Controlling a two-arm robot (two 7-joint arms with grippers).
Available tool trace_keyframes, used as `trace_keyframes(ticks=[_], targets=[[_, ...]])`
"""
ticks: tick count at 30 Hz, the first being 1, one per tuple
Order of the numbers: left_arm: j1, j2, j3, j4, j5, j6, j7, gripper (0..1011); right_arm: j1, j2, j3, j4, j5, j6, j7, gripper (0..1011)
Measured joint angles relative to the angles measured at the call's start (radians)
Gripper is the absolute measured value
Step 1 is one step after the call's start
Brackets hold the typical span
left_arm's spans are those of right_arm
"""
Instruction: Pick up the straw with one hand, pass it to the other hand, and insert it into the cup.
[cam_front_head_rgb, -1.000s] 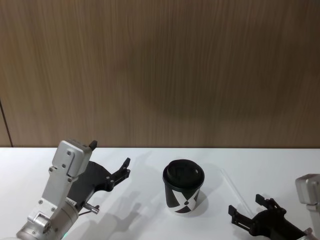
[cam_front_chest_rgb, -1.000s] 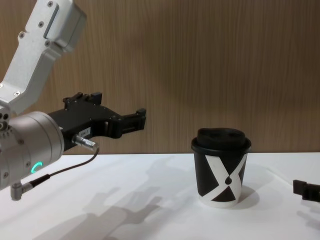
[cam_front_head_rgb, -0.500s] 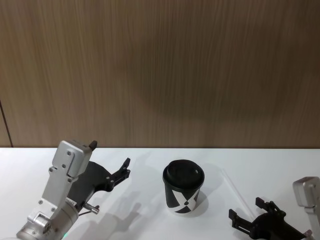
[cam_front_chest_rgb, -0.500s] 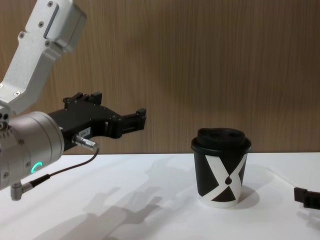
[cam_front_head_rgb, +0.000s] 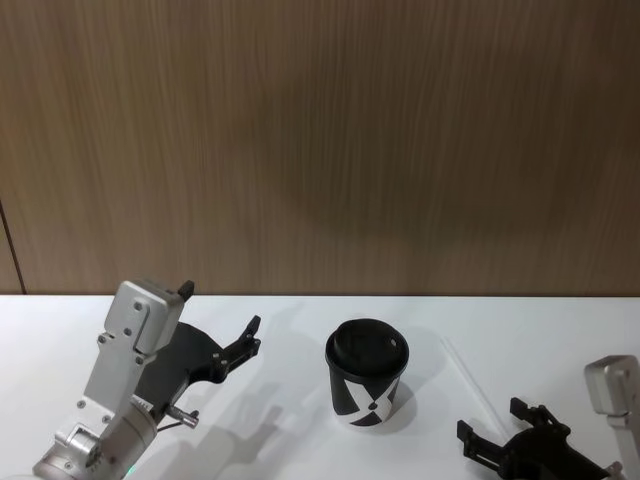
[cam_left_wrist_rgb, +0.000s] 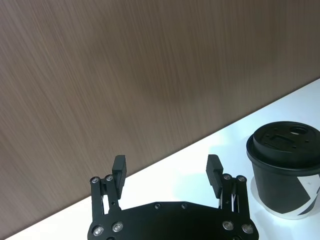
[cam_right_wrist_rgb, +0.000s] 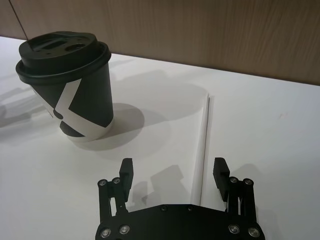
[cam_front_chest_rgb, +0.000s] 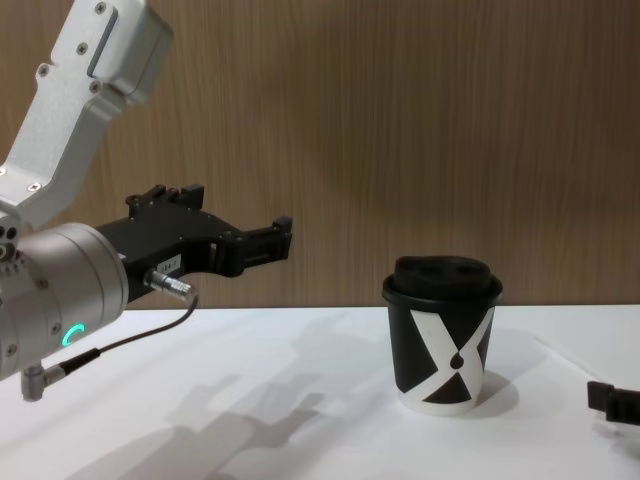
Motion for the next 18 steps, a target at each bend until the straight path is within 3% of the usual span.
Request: trace_keyframes(ticks=[18], targets=[[0.000, 0.000, 0.000, 0.000, 0.000, 0.000, 0.000, 1003, 0.005, 0.012, -0.017, 0.001, 0.020, 0.032, 0.006, 1001]])
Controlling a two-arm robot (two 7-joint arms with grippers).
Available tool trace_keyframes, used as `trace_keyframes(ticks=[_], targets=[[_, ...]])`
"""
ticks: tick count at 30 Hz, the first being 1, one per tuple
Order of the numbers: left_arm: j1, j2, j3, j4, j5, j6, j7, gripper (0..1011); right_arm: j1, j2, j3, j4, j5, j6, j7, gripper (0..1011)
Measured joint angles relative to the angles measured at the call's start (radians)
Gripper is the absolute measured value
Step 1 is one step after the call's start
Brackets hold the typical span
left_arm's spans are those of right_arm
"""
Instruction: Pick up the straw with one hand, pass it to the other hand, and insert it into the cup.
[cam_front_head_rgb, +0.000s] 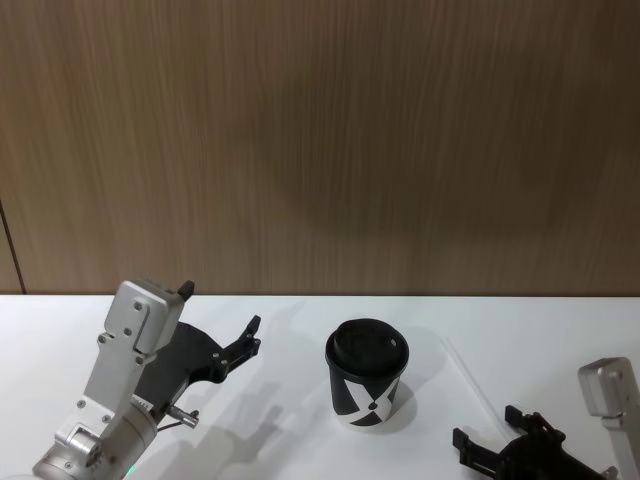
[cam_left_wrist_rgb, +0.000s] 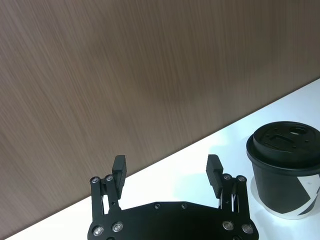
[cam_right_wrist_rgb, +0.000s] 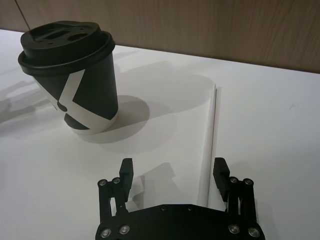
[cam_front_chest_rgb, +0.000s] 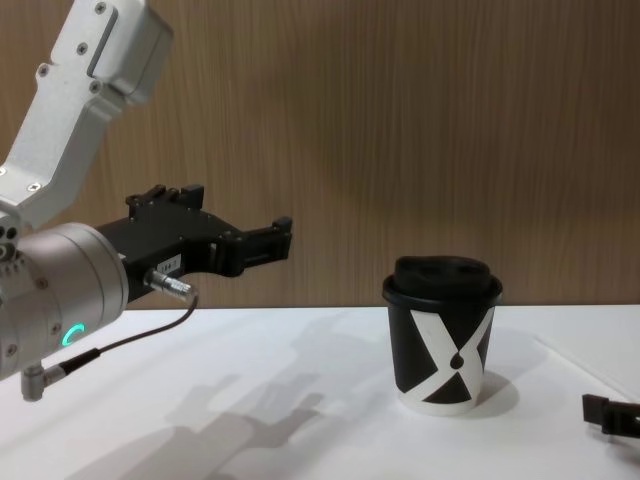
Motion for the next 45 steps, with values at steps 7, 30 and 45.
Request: trace_keyframes(ticks=[7, 30, 45], targets=[[0.000, 0.000, 0.000, 0.000, 0.000, 0.000, 0.000, 1003, 0.000, 0.003, -0.005, -0.006, 0.008, 0.015, -0.004, 1001], [0.000, 0.000, 0.000, 0.000, 0.000, 0.000, 0.000, 1003, -0.001, 0.004, -0.012, -0.012, 0.029, 0.043, -0.022, 772], [0.000, 0.000, 0.000, 0.000, 0.000, 0.000, 0.000, 1003, -0.001, 0.004, -0.014, -0.013, 0.032, 0.048, -0.023, 310]])
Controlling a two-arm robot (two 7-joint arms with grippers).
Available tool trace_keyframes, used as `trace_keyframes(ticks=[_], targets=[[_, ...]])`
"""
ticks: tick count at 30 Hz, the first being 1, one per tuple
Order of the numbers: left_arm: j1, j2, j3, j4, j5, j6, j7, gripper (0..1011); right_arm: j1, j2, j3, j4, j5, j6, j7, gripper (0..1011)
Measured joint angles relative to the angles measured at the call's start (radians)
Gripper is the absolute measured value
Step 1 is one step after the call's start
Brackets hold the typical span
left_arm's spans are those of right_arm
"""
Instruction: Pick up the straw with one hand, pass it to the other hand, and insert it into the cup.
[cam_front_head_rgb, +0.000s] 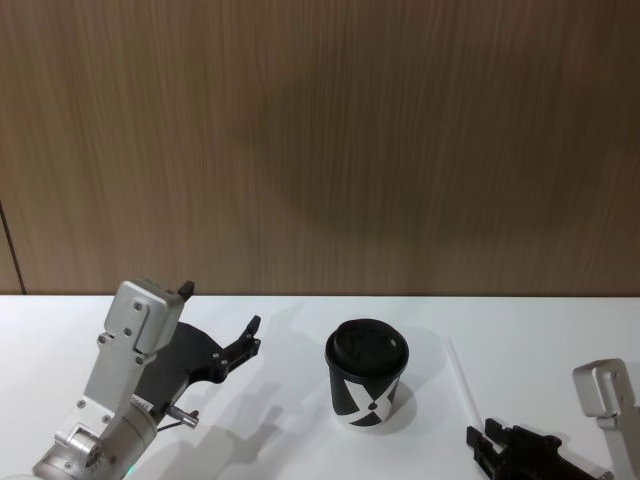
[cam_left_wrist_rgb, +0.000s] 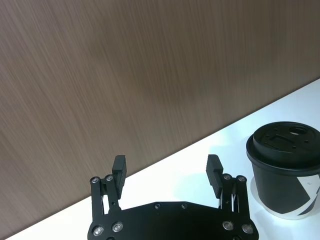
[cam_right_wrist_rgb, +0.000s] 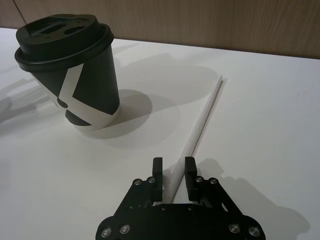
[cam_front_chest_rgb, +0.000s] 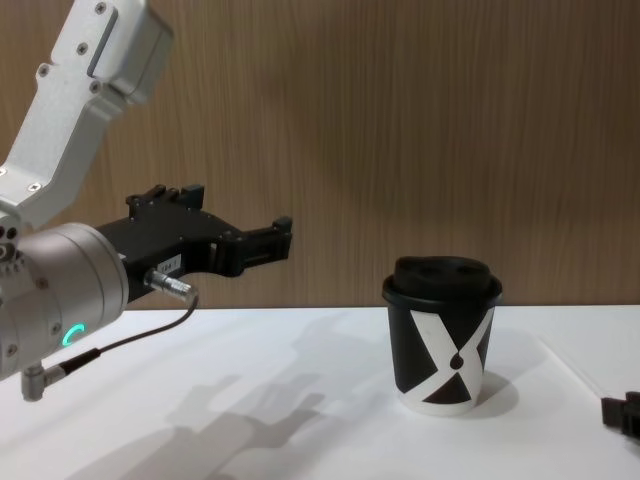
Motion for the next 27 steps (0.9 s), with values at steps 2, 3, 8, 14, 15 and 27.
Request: trace_keyframes(ticks=[2, 3, 8, 14, 15, 27], targets=[[0.000, 0.000, 0.000, 0.000, 0.000, 0.000, 0.000, 1003, 0.000, 0.000, 0.000, 0.000, 0.000, 0.000, 0.000, 250], [0.000, 0.000, 0.000, 0.000, 0.000, 0.000, 0.000, 1003, 0.000, 0.000, 0.000, 0.000, 0.000, 0.000, 0.000, 216], [0.000, 0.000, 0.000, 0.000, 0.000, 0.000, 0.000, 1003, 0.000, 0.000, 0.000, 0.000, 0.001, 0.001, -0.001, 90], [0.000, 0.000, 0.000, 0.000, 0.000, 0.000, 0.000, 1003, 0.000, 0.000, 0.000, 0.000, 0.001, 0.001, -0.001, 29], [0.000, 0.000, 0.000, 0.000, 0.000, 0.000, 0.000, 1003, 0.000, 0.000, 0.000, 0.000, 0.001, 0.001, -0.001, 20], [0.000, 0.000, 0.000, 0.000, 0.000, 0.000, 0.000, 1003, -0.011, -0.009, 0.009, -0.008, -0.010, -0.034, -0.022, 0]])
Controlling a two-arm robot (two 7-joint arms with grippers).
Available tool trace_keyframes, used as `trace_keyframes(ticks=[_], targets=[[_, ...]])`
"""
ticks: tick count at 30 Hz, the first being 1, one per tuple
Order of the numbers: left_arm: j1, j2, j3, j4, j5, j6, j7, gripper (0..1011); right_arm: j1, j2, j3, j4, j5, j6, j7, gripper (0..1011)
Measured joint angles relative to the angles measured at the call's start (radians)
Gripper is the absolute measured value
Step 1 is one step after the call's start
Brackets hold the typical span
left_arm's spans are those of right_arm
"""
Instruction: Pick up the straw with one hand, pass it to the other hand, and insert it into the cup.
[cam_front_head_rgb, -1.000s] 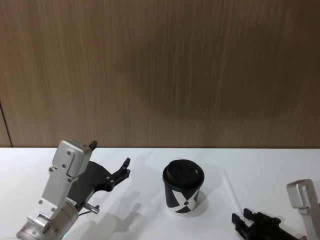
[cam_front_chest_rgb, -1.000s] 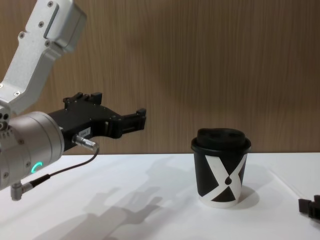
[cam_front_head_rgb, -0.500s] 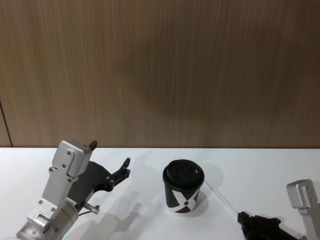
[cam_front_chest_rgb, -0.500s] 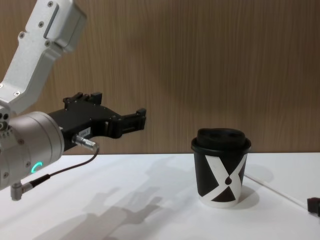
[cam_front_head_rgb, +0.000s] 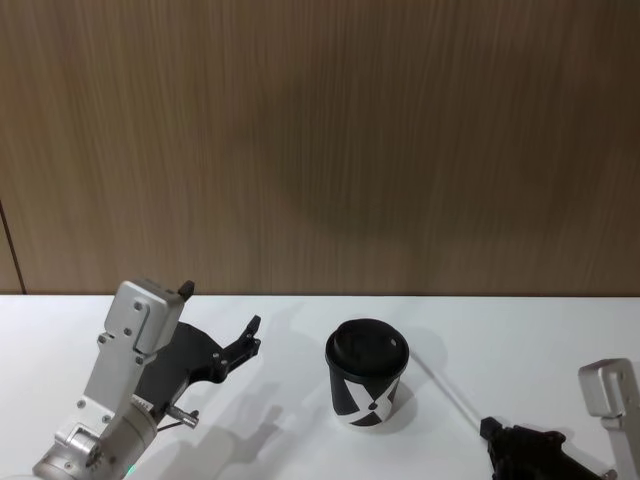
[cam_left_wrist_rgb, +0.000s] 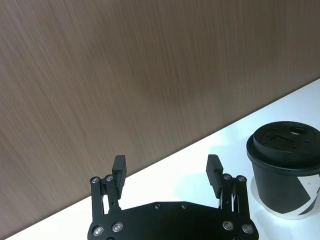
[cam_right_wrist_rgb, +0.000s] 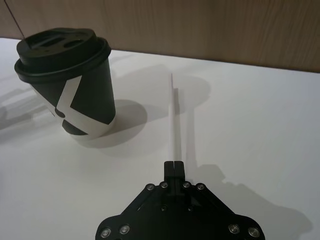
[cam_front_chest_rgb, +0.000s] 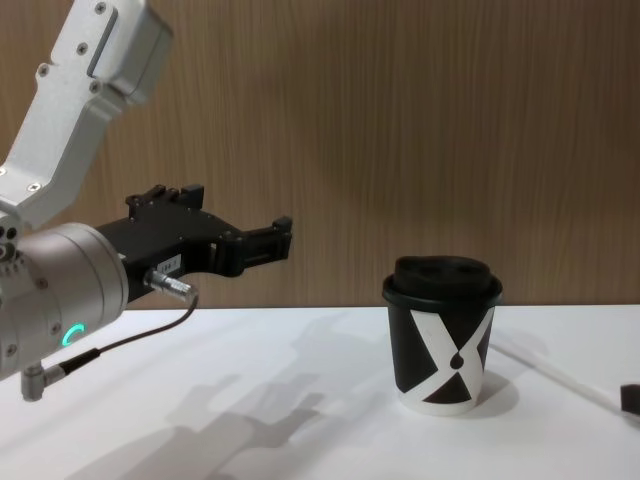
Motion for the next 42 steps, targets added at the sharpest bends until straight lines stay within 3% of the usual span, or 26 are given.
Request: trace_keyframes(ticks=[16, 28, 34, 42], targets=[[0.000, 0.000, 0.000, 0.000, 0.000, 0.000, 0.000, 1003, -0.042, -0.029, 0.048, -0.048, -0.050, -0.174, -0.053, 0], [0.000, 0.000, 0.000, 0.000, 0.000, 0.000, 0.000, 1003, -0.064, -0.039, 0.089, -0.087, -0.058, -0.320, -0.039, 0], [0.000, 0.000, 0.000, 0.000, 0.000, 0.000, 0.000, 1004, -0.069, -0.043, 0.111, -0.105, -0.034, -0.398, 0.000, 0], [0.000, 0.000, 0.000, 0.000, 0.000, 0.000, 0.000, 1003, -0.071, -0.044, 0.134, -0.125, 0.038, -0.489, 0.087, 0]])
